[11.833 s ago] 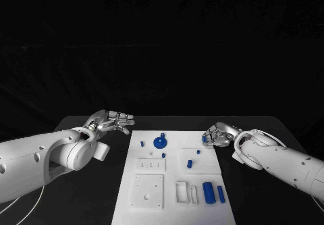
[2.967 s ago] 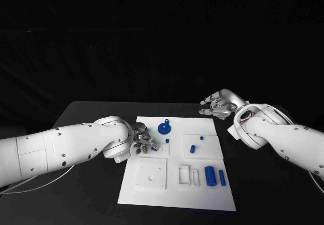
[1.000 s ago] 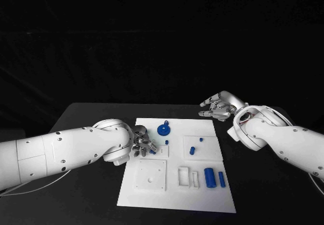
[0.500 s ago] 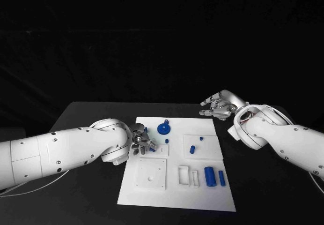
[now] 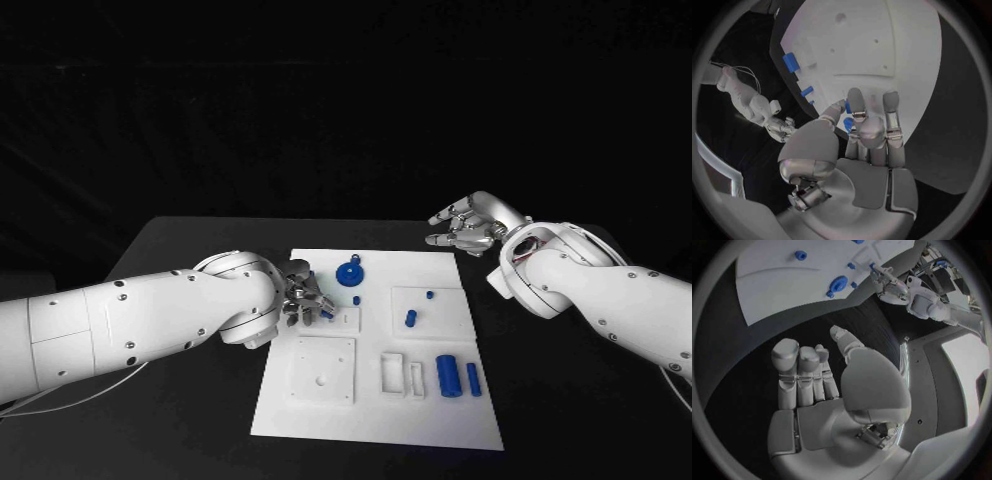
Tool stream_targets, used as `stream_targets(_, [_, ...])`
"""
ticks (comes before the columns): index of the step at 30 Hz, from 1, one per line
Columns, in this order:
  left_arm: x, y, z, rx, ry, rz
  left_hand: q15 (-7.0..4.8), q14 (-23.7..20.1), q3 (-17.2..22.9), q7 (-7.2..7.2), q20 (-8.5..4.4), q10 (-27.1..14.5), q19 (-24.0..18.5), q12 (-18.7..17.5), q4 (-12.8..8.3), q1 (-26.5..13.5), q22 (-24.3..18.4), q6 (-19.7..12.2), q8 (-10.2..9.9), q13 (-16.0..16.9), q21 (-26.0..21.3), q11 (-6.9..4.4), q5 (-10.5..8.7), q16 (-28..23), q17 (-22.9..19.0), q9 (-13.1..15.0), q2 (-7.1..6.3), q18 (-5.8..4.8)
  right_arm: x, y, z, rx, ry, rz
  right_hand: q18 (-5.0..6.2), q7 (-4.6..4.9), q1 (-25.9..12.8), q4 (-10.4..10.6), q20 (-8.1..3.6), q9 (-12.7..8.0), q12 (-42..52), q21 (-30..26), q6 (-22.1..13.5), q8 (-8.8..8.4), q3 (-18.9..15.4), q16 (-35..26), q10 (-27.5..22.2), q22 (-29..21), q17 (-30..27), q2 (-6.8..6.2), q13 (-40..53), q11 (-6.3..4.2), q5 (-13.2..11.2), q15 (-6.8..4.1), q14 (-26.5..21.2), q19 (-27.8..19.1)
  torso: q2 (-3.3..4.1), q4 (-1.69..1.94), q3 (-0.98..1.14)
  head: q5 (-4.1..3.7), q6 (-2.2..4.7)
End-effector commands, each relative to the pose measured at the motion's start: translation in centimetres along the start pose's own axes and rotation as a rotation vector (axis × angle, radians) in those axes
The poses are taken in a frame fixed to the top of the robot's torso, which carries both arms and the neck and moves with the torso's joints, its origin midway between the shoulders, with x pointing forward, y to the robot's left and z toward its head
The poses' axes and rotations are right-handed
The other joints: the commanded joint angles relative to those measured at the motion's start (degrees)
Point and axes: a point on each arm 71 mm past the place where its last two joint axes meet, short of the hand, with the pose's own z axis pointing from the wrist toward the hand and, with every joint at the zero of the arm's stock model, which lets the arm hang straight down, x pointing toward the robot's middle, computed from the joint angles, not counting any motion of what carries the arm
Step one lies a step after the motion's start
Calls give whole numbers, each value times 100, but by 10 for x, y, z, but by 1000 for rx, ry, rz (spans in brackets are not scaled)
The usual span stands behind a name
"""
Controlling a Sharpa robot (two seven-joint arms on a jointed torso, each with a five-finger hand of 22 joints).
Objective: Assemble the parts on the task board
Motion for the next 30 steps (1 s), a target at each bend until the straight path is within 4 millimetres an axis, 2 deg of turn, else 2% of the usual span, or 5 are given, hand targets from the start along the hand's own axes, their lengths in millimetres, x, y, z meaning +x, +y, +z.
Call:
stream_targets(1, [0,-2,2,6,-12,21,-8,11,-4,-596,3,286,38,32,40,220,52,1222,40,-9,-32,-31,5,16,-12,1802,188,-4,1,0,0,-3,12,-1,83,6,-53,18,6,-9,23,-11,36,-31,40,-17,-16,545,2,5,3,-21,28,-32,-4,176,4,-3,4,-2,2])
stream_targets(21, [0,-5,9,5,-30,63,-5,11,-14,-594,2,287,59,24,74,231,78,1213,39,-18,-86,-29,-26,8,-30,1810,185,-12,1,1,-1,-4,13,1,83,4,-60,27,6,-9,19,-13,39,-30,37,-18,-19,545,3,3,0,-21,35,-32,-2,177,10,-8,1,-27,12])
stream_targets(30, [2,-8,8,12,-21,70,-5,11,-15,-594,0,286,65,25,79,236,82,1211,39,-19,-99,-29,-29,8,-30,1813,183,-16,2,0,-1,-4,15,1,83,4,-60,27,6,-9,19,-13,39,-30,37,-18,-19,545,3,3,0,-21,35,-32,-2,177,4,7,-7,-54,-15])
